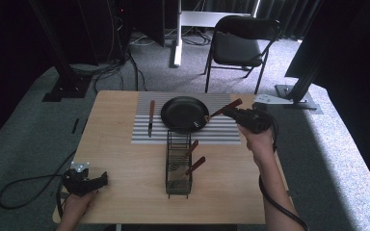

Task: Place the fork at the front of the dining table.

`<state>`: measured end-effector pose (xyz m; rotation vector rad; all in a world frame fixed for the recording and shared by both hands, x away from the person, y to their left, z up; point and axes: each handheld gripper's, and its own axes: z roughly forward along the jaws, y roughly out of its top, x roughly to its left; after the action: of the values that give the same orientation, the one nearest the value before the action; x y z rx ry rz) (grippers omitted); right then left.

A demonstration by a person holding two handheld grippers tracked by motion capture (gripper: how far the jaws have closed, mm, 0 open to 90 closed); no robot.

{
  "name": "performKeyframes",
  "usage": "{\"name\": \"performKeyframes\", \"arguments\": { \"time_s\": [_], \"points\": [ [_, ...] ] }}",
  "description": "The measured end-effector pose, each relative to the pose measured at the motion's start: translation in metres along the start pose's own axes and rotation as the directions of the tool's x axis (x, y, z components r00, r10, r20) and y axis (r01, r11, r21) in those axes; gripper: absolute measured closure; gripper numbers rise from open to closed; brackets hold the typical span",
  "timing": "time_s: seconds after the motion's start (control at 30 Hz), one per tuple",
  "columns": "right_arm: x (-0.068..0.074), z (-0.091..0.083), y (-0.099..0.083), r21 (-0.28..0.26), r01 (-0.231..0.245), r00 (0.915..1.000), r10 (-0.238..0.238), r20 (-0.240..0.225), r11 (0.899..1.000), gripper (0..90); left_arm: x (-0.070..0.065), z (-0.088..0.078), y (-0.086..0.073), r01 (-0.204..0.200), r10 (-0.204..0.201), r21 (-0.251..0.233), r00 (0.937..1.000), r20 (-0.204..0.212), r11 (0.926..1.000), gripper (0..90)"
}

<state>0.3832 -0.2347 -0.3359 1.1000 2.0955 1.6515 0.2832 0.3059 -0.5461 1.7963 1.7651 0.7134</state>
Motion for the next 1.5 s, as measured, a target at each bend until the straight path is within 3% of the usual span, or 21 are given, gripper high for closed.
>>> {"name": "performKeyframes", "arguments": {
  "time_s": [0.23,0.4,0.63,0.83,0.93,1.1,1.33,1.5],
  "points": [
    [-0.022,-0.012,-0.012,0.038,-0.009,0.9931,0.004,0.118,0.999,80.9,0.000,0.000,0.000,0.001,-0.001,-0.001,1.0000,0.000,1.0000,1.0],
    [-0.036,-0.016,-0.030,0.062,-0.045,0.9856,0.034,0.166,0.997,80.9,0.000,0.000,0.000,0.000,0.000,0.000,1.0000,0.000,1.0000,1.0],
    [-0.049,-0.008,-0.058,0.121,-0.072,0.9649,0.039,0.260,0.990,80.9,0.000,0.000,0.000,0.000,0.000,0.001,1.0000,0.000,1.0000,1.0],
    [-0.053,0.005,-0.066,0.167,-0.072,0.9530,0.018,0.303,0.983,80.9,0.000,0.000,0.000,0.000,0.000,0.001,1.0000,0.000,1.0000,1.0],
    [-0.054,0.011,-0.069,0.182,-0.074,0.9514,0.014,0.308,0.981,80.9,0.000,0.000,0.000,0.000,0.000,0.001,1.0000,0.001,1.0000,1.0],
    [-0.056,0.020,-0.073,0.203,-0.081,0.9399,0.007,0.341,0.976,80.9,0.000,0.000,0.000,0.001,-0.001,0.000,1.0000,0.000,1.0000,1.0],
    [-0.060,0.034,-0.073,0.241,-0.086,0.9234,-0.013,0.384,0.967,80.9,0.000,0.000,0.000,0.001,-0.001,0.000,1.0000,0.001,1.0000,1.0],
    [-0.061,0.043,-0.067,0.241,-0.092,0.9194,-0.011,0.393,0.966,80.8,0.000,0.000,0.000,0.001,-0.001,0.000,1.0000,0.000,1.0000,1.0]
  ]
}}
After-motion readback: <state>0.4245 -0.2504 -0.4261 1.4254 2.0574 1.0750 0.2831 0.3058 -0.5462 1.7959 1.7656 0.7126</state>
